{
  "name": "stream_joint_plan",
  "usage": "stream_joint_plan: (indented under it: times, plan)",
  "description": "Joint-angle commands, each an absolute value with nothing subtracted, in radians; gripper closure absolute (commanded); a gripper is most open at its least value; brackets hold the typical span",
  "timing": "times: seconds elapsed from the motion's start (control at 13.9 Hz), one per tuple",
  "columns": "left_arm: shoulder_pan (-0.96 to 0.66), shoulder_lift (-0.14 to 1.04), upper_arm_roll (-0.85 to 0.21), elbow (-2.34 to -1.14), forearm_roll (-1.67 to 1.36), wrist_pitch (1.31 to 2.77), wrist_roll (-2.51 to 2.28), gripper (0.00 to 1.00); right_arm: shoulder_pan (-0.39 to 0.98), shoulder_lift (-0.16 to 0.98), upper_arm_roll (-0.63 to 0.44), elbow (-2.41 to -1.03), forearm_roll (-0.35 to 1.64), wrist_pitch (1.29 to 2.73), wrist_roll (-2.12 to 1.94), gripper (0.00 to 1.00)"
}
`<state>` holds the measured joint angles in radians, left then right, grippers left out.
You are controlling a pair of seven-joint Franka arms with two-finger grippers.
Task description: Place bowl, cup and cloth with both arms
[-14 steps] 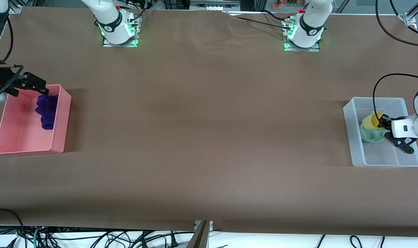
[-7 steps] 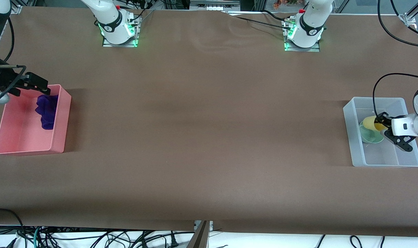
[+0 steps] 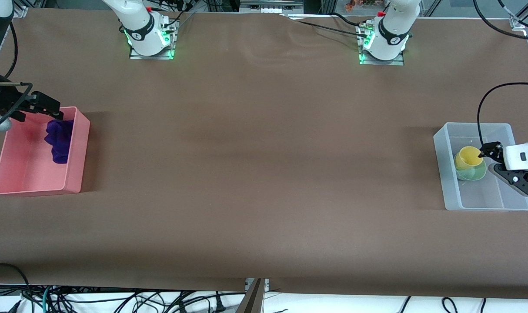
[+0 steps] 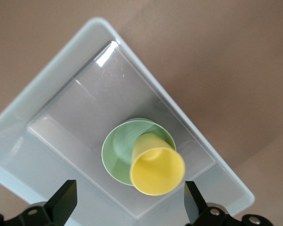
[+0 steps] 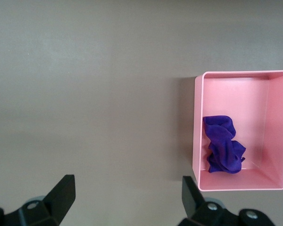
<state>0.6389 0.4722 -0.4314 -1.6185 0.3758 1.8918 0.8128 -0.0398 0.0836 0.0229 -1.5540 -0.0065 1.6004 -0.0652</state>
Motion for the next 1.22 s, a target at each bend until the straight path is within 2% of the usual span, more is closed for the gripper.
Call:
stream_joint_plan:
  times: [0.0,0.29,0.43,0.79,1.15]
  plan:
    - [0.638,0.439,-0.495,-1.556,0.387,1.785,0.799,0.0,-0.043,0.1,0.023,-1.523,-0.017,1.582,-0.06,0.0]
    - [0.638,0.431,-0.665,-1.419,0.379,1.542,0.584,0.0,-0.041,0.1,0.023,-1.523,-0.015,1.582,-0.06,0.0]
    - [0.641,0.43,-0.736,-1.388,0.332,1.47,0.468,0.0,-0.043,0.1,0.023,-1.522,-0.014,1.58,-0.06,0.0]
    - [0.638,0.394,-0.851,-1.39,0.281,1.405,0.241,0.0,-0.043,0.1,0.023,-1.522,-0.014,1.58,-0.06,0.0]
    - [0.638,0.393,-0.899,-1.39,0.281,1.39,0.184,0.0,-0.043,0.1,0.023,-1.522,-0.009,1.58,-0.06,0.0]
